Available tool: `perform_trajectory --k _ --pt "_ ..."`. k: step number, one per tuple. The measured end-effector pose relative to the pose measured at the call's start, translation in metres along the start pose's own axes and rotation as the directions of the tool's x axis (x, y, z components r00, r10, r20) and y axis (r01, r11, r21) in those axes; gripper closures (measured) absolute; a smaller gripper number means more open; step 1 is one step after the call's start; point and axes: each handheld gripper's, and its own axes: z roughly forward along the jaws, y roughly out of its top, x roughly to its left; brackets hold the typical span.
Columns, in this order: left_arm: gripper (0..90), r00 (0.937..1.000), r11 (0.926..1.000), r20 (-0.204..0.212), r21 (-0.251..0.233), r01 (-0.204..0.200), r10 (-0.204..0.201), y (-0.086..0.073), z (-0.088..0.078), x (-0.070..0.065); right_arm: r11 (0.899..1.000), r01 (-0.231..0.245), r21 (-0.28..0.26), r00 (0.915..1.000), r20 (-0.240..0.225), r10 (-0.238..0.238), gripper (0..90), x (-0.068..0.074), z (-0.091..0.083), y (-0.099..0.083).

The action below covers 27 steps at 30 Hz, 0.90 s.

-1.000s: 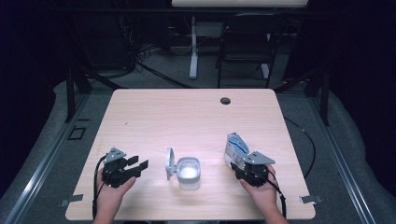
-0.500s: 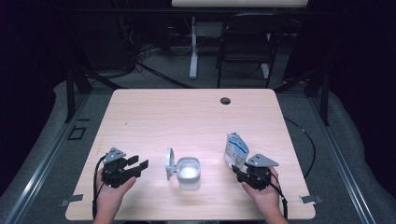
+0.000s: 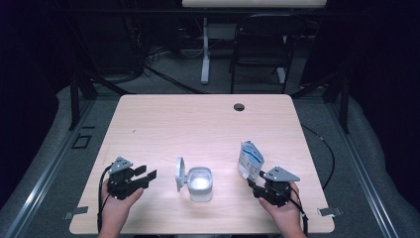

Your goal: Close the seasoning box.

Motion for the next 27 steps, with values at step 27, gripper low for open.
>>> perform_trajectory --k 27 --pt "50.5 0.9998 0.9998 0.015 -0.012 -0.014 0.014 0.005 -0.005 -0.009 0.998 0.059 0.034 0.9978 0.026 -0.06 41.9 0.016 -0.011 -0.003"
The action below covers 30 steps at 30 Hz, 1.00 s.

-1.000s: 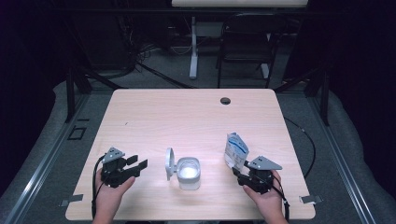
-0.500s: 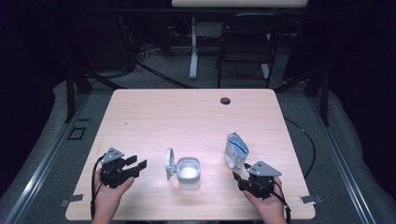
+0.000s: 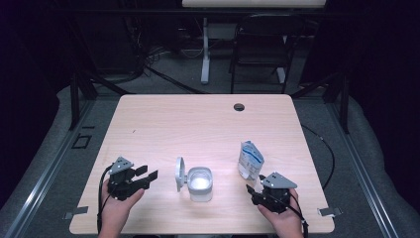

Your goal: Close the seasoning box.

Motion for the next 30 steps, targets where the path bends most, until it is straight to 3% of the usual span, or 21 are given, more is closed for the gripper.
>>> perform_trajectory --k 6,11,15,18,30 --pt "51.8 0.9997 0.9998 0.018 0.008 -0.02 0.019 0.005 -0.003 -0.006 1.0 0.015 0.017 0.9999 0.001 -0.015 41.3 0.0 -0.002 -0.007" --pt "55.1 0.999 0.9992 0.029 0.014 -0.036 0.036 0.006 -0.003 -0.011 0.997 0.066 0.044 0.9978 -0.008 -0.066 41.3 0.002 -0.001 -0.008" --pt "57.8 0.9987 0.9991 0.034 0.014 -0.039 0.038 0.006 -0.002 -0.015 0.998 0.052 0.031 0.9985 -0.019 -0.052 41.2 0.002 -0.003 -0.008" --pt "60.5 0.9978 0.9986 0.048 0.026 -0.046 0.045 0.008 -0.004 -0.017 0.997 0.067 0.034 0.9977 -0.011 -0.067 41.0 0.003 -0.004 -0.008" --pt "83.0 0.9906 0.9947 0.091 0.003 -0.103 0.102 0.014 -0.006 -0.035 0.998 0.037 0.046 0.9992 -0.016 -0.037 41.1 -0.001 -0.003 -0.019"
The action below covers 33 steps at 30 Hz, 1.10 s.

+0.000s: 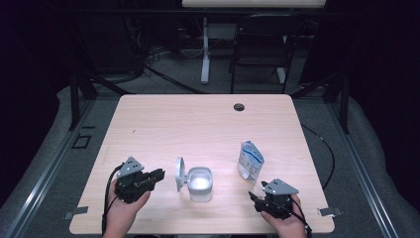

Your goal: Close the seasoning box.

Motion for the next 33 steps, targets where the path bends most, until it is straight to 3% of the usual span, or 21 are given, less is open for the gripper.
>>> perform_trajectory --k 6,15,33 --pt "89.9 0.9995 0.9996 0.02 0.012 -0.024 0.024 0.002 0.002 -0.006 1.0 0.0 0.002 1.0 -0.006 0.0 41.2 0.003 0.002 -0.001" --pt "90.0 0.9981 0.9983 0.037 0.028 -0.05 0.049 0.003 0.007 -0.014 1.0 -0.018 -0.009 0.9997 -0.018 0.018 41.2 0.004 0.0 -0.001" --pt "90.0 0.9968 0.9982 0.059 0.022 -0.055 0.053 0.006 0.009 -0.02 1.0 -0.02 0.002 0.9997 -0.014 0.02 41.2 0.002 0.001 -0.003"
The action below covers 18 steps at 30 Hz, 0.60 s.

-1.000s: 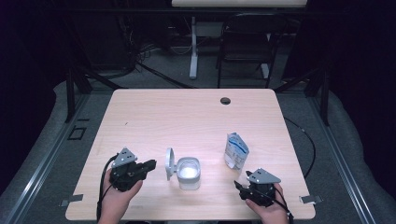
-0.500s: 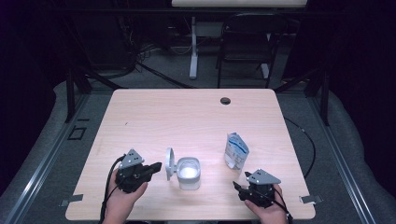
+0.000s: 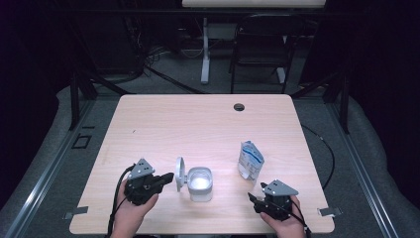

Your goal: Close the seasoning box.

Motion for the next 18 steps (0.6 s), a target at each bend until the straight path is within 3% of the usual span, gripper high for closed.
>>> perform_trajectory --k 18 --pt "90.0 0.9997 1.0 0.025 -0.004 -0.001 0.001 0.0008 0.0062 -0.0074 1.0 -0.01 -0.004 1.0 0.001 0.01 41.2 0.0033 0.001 -0.0001"
